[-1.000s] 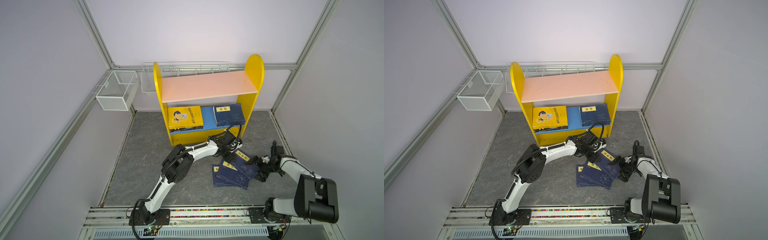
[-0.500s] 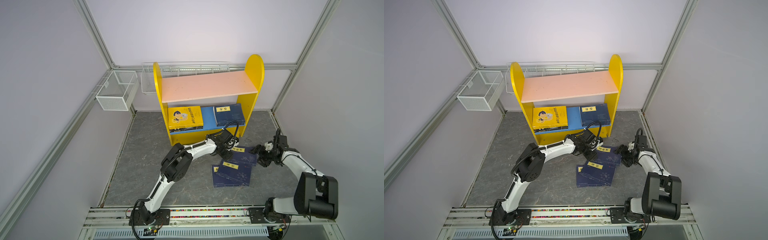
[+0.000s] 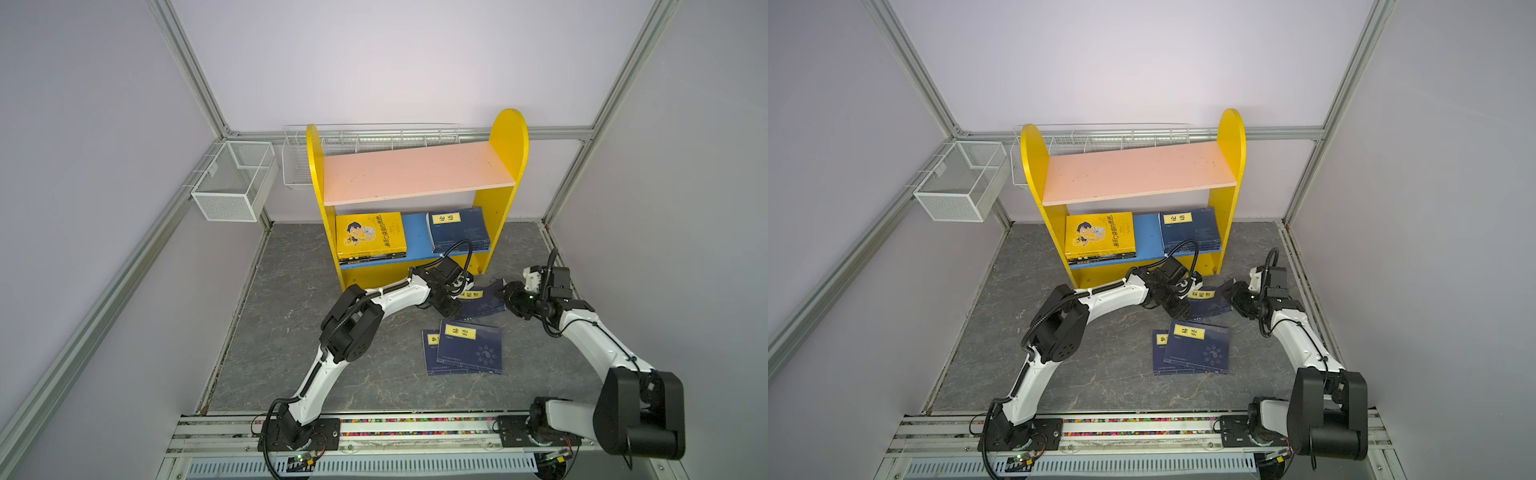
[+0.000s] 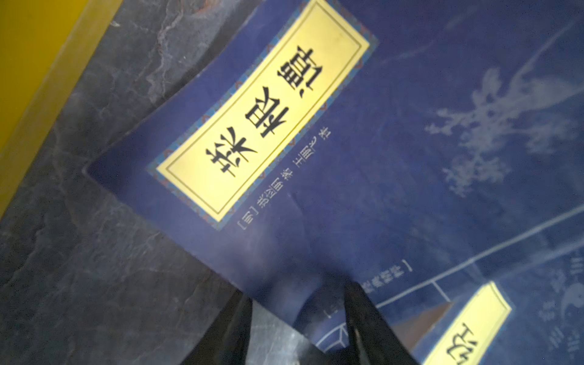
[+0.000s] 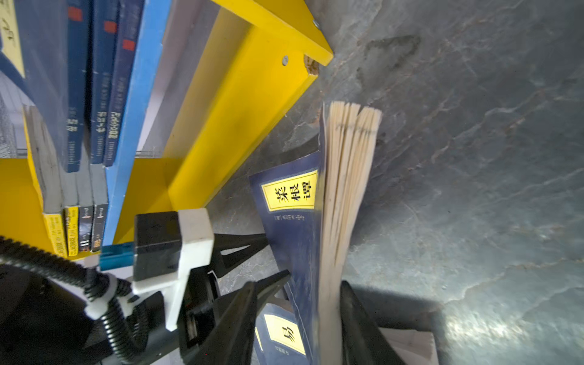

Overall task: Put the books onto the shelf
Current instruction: 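Pinch and lift the next dark blue book with the right gripper while left presses it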

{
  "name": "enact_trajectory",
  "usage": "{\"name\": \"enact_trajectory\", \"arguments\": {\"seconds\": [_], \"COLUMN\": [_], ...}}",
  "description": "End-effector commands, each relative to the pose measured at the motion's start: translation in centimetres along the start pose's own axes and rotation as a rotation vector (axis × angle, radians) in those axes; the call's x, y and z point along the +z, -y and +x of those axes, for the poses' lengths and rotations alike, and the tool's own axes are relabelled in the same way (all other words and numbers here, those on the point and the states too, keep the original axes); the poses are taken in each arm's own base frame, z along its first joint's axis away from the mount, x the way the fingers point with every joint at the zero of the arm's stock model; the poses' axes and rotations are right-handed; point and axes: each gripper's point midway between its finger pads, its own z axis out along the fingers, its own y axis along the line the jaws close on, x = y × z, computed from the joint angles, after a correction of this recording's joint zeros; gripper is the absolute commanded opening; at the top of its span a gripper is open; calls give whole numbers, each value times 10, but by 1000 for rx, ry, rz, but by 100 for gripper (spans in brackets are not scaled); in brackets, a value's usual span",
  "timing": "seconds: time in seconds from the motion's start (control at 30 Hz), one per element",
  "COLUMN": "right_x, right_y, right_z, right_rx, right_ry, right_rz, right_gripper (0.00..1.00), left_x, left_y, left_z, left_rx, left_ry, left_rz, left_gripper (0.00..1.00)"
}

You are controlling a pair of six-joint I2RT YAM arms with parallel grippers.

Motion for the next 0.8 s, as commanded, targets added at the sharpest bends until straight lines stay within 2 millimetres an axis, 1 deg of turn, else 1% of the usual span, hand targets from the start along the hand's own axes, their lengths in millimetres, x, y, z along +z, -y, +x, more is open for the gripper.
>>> {"name": "enact_trajectory", "arguments": {"seconds": [0.0,0.1,0.17,0.23,0.27,0.33,0.47,0.57,0.67,0.77], "right_x": [11,20,21,16,13,6,-10,-28,-54,-85], "right_y": [-20,-18,-15,-12,-12,-15,-29,-42,-65,-98], "right_z": [15,23,23,18,15,7,-5,-10,-11,-9], "right_rx": [-34,-41,-43,-54,-65,-91,-144,-208,-300,-391], "right_ry": [-56,-81,-72,-40,-16,33,100,148,195,239], "right_rz": [-75,-63,-40,-12,1,12,-10,-28,-79,-188], "right_gripper": [41,35,23,13,10,6,6,6,6,6], "left_x": [27,26,25,22,19,12,-7,-35,-77,-125], "left_y": [29,28,27,24,22,16,1,-7,-16,-25], "left_z": [33,33,33,31,28,24,12,-2,-18,-30], "left_rx": [26,22,16,0,-16,-47,-101,-122,-144,-221], "left_ry": [-94,-90,-85,-70,-50,-11,55,135,251,378], "left_rz": [98,98,96,95,99,105,90,64,7,-3], "left_gripper": [49,49,49,49,49,49,49,52,56,61]}}
